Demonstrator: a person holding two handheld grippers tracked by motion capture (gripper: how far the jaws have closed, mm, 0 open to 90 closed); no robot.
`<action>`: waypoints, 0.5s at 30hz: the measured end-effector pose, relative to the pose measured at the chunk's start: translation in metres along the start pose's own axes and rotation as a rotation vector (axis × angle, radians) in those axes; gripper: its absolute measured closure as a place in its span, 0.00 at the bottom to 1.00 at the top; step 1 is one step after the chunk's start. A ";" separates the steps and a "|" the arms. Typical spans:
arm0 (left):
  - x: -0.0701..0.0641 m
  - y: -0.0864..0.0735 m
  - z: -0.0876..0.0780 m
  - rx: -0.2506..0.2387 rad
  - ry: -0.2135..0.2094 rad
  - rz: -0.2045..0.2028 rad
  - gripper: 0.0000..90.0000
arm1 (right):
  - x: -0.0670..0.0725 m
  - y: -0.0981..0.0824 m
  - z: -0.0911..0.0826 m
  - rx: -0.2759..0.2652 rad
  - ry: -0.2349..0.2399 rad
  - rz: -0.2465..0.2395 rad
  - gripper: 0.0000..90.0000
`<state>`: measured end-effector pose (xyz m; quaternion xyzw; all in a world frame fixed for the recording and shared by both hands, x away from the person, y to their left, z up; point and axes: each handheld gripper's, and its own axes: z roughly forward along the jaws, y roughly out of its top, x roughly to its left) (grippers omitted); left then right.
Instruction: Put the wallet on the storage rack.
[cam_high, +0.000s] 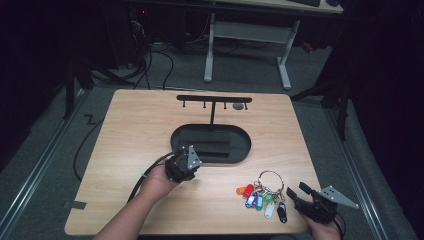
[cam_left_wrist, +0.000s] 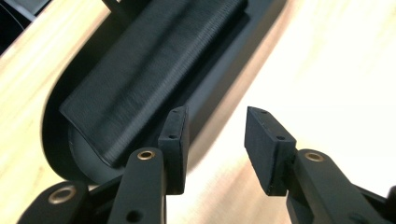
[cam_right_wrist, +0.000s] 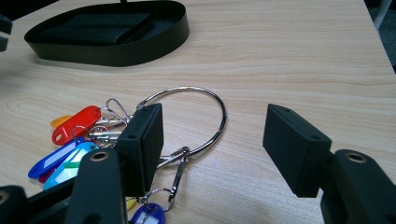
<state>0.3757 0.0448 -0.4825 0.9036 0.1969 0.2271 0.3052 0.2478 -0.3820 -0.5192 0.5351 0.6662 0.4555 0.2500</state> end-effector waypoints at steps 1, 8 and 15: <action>-0.002 -0.004 -0.002 -0.006 0.000 -0.008 0.68 | 0.000 0.000 0.000 0.000 0.000 0.000 0.43; -0.012 -0.034 -0.014 -0.038 -0.007 -0.091 0.68 | 0.001 0.000 0.001 0.008 0.000 -0.009 0.43; -0.018 -0.061 -0.030 -0.077 -0.012 -0.174 0.65 | 0.002 -0.001 0.002 0.014 0.000 -0.014 0.43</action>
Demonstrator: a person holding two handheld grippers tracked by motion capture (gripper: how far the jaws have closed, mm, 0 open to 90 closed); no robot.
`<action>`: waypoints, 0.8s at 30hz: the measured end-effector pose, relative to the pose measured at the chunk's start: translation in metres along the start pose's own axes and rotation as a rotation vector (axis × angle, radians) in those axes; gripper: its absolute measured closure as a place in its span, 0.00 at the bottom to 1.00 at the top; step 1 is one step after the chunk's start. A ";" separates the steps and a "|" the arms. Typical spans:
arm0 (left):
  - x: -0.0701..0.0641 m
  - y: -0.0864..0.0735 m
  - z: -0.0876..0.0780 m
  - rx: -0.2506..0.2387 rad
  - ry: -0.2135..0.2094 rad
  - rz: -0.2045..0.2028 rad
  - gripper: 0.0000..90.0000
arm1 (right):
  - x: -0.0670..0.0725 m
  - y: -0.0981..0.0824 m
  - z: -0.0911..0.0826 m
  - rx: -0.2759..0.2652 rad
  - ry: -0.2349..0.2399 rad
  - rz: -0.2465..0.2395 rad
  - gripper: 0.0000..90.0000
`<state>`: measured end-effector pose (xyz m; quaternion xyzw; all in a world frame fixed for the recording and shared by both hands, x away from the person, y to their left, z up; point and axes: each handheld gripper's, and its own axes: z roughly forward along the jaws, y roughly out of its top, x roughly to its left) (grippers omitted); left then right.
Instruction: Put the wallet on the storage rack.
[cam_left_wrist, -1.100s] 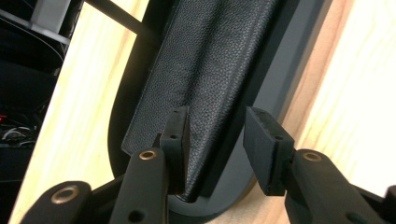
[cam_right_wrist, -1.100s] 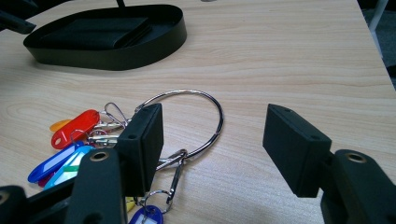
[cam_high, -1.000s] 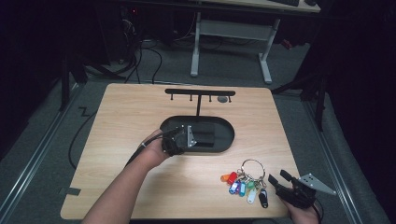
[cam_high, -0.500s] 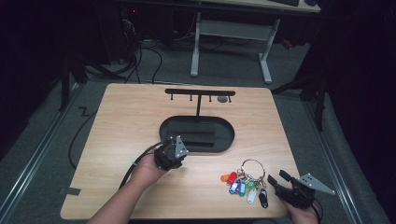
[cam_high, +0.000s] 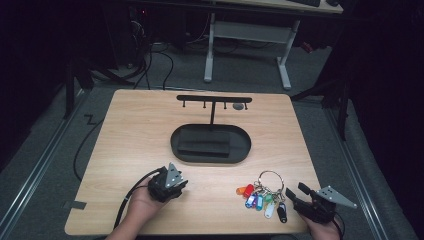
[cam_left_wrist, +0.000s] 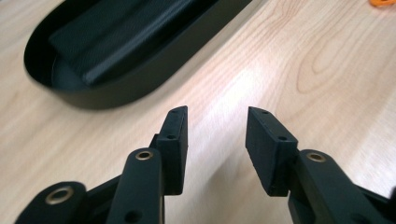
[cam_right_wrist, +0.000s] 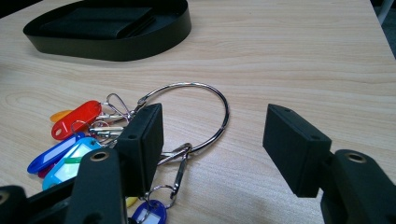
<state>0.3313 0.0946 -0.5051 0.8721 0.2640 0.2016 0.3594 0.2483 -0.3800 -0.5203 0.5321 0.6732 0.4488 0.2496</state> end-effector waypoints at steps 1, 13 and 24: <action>0.000 -0.005 -0.004 -0.006 -0.001 -0.013 0.65 | -0.001 0.000 0.000 -0.001 -0.001 -0.003 0.43; 0.003 -0.067 -0.049 -0.056 0.016 -0.177 0.57 | 0.002 -0.002 0.003 0.033 -0.007 -0.019 0.45; -0.006 -0.057 -0.048 -0.117 -0.075 -0.134 0.56 | 0.033 0.026 0.017 0.253 0.023 -0.028 0.58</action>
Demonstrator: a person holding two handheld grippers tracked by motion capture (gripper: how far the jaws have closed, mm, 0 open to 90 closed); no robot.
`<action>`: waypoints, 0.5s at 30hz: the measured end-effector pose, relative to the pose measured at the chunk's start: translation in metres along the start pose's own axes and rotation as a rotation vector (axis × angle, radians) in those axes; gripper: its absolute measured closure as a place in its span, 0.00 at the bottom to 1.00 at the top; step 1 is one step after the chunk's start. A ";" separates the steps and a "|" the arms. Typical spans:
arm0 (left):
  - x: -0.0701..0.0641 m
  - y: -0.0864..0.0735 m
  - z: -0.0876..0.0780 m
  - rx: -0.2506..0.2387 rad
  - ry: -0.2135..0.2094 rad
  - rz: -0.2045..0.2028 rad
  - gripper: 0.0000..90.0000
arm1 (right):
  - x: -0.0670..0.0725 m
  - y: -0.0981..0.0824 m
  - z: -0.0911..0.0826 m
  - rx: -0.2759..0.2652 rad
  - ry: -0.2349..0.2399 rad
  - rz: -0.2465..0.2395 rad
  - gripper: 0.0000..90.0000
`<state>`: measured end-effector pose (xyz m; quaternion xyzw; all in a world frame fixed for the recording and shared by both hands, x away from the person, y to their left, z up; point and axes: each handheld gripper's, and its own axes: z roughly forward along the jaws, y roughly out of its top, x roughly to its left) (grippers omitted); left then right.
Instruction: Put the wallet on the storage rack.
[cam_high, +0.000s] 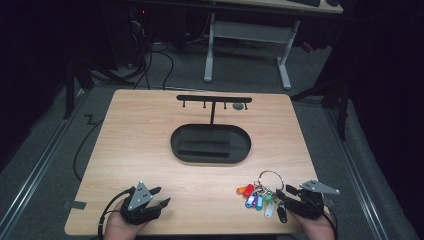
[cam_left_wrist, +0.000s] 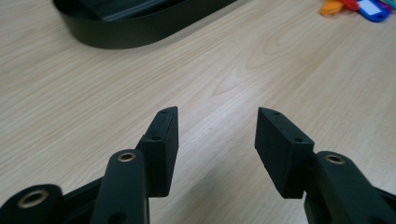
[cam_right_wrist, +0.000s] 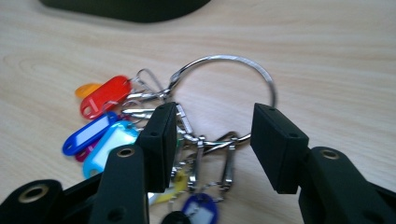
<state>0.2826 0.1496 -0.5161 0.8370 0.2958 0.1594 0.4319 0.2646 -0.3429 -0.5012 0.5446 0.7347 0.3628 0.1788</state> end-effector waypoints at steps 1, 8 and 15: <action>-0.003 0.000 0.002 0.003 -0.013 0.014 0.56 | 0.003 0.004 0.002 0.026 0.001 -0.008 0.58; -0.019 0.000 0.013 0.047 -0.040 0.130 0.55 | 0.022 0.032 0.010 0.189 -0.039 -0.095 0.58; -0.021 0.002 0.009 0.035 -0.035 0.172 0.55 | 0.031 0.062 0.024 0.331 -0.075 -0.123 0.54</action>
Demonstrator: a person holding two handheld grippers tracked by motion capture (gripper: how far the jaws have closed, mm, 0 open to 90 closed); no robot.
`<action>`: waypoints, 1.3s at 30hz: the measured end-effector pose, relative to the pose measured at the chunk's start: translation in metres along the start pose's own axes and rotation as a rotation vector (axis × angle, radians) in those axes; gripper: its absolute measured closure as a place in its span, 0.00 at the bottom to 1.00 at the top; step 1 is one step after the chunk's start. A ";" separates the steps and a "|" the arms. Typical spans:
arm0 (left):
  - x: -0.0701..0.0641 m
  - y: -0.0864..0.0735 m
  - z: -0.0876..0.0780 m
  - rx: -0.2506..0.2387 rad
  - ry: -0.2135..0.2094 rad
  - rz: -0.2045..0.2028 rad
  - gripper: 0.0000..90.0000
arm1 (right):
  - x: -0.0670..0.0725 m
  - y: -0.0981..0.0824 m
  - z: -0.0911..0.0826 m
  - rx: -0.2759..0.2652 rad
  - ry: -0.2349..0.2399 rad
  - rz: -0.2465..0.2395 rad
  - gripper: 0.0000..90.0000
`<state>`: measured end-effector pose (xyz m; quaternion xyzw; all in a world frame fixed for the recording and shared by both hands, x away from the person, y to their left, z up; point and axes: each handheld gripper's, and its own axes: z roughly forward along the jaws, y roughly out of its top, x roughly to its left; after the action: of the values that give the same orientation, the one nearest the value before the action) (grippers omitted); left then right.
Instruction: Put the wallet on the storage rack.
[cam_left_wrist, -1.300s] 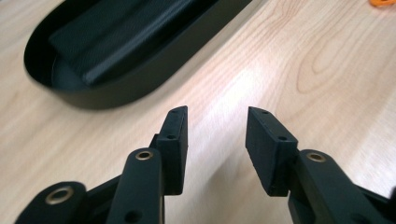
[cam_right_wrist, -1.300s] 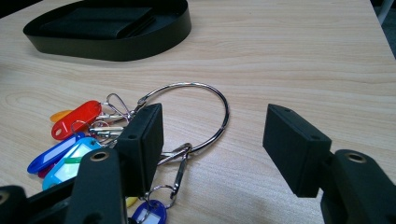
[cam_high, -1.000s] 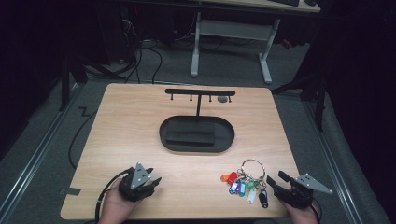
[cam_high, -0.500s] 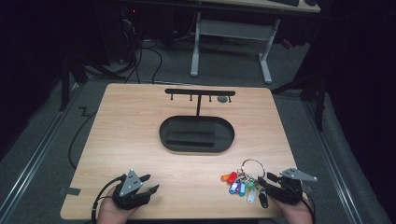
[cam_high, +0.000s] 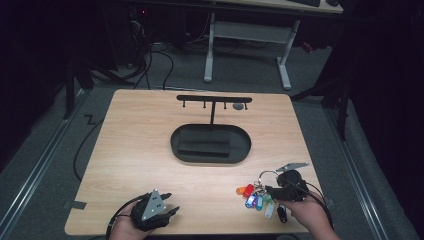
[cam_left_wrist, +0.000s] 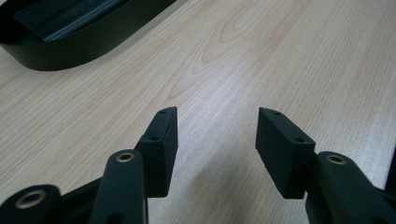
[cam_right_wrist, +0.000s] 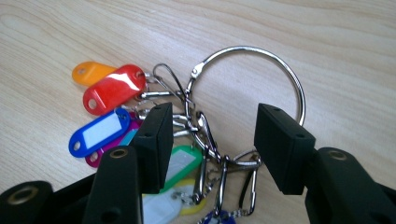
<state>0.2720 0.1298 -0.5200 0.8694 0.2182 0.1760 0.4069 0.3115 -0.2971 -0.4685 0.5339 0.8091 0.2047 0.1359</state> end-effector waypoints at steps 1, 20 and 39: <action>0.001 0.000 0.000 -0.001 -0.003 -0.004 0.55 | 0.000 0.005 0.000 0.016 0.006 -0.006 0.54; 0.000 -0.003 -0.002 0.021 -0.021 0.021 0.54 | 0.008 0.074 0.036 0.265 -0.028 0.015 0.60; 0.001 -0.003 -0.005 0.024 -0.008 0.017 0.54 | 0.007 0.074 0.062 0.412 -0.026 0.038 0.86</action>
<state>0.2700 0.1352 -0.5196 0.8768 0.2113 0.1734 0.3956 0.3956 -0.2537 -0.4877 0.5684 0.8217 0.0304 0.0301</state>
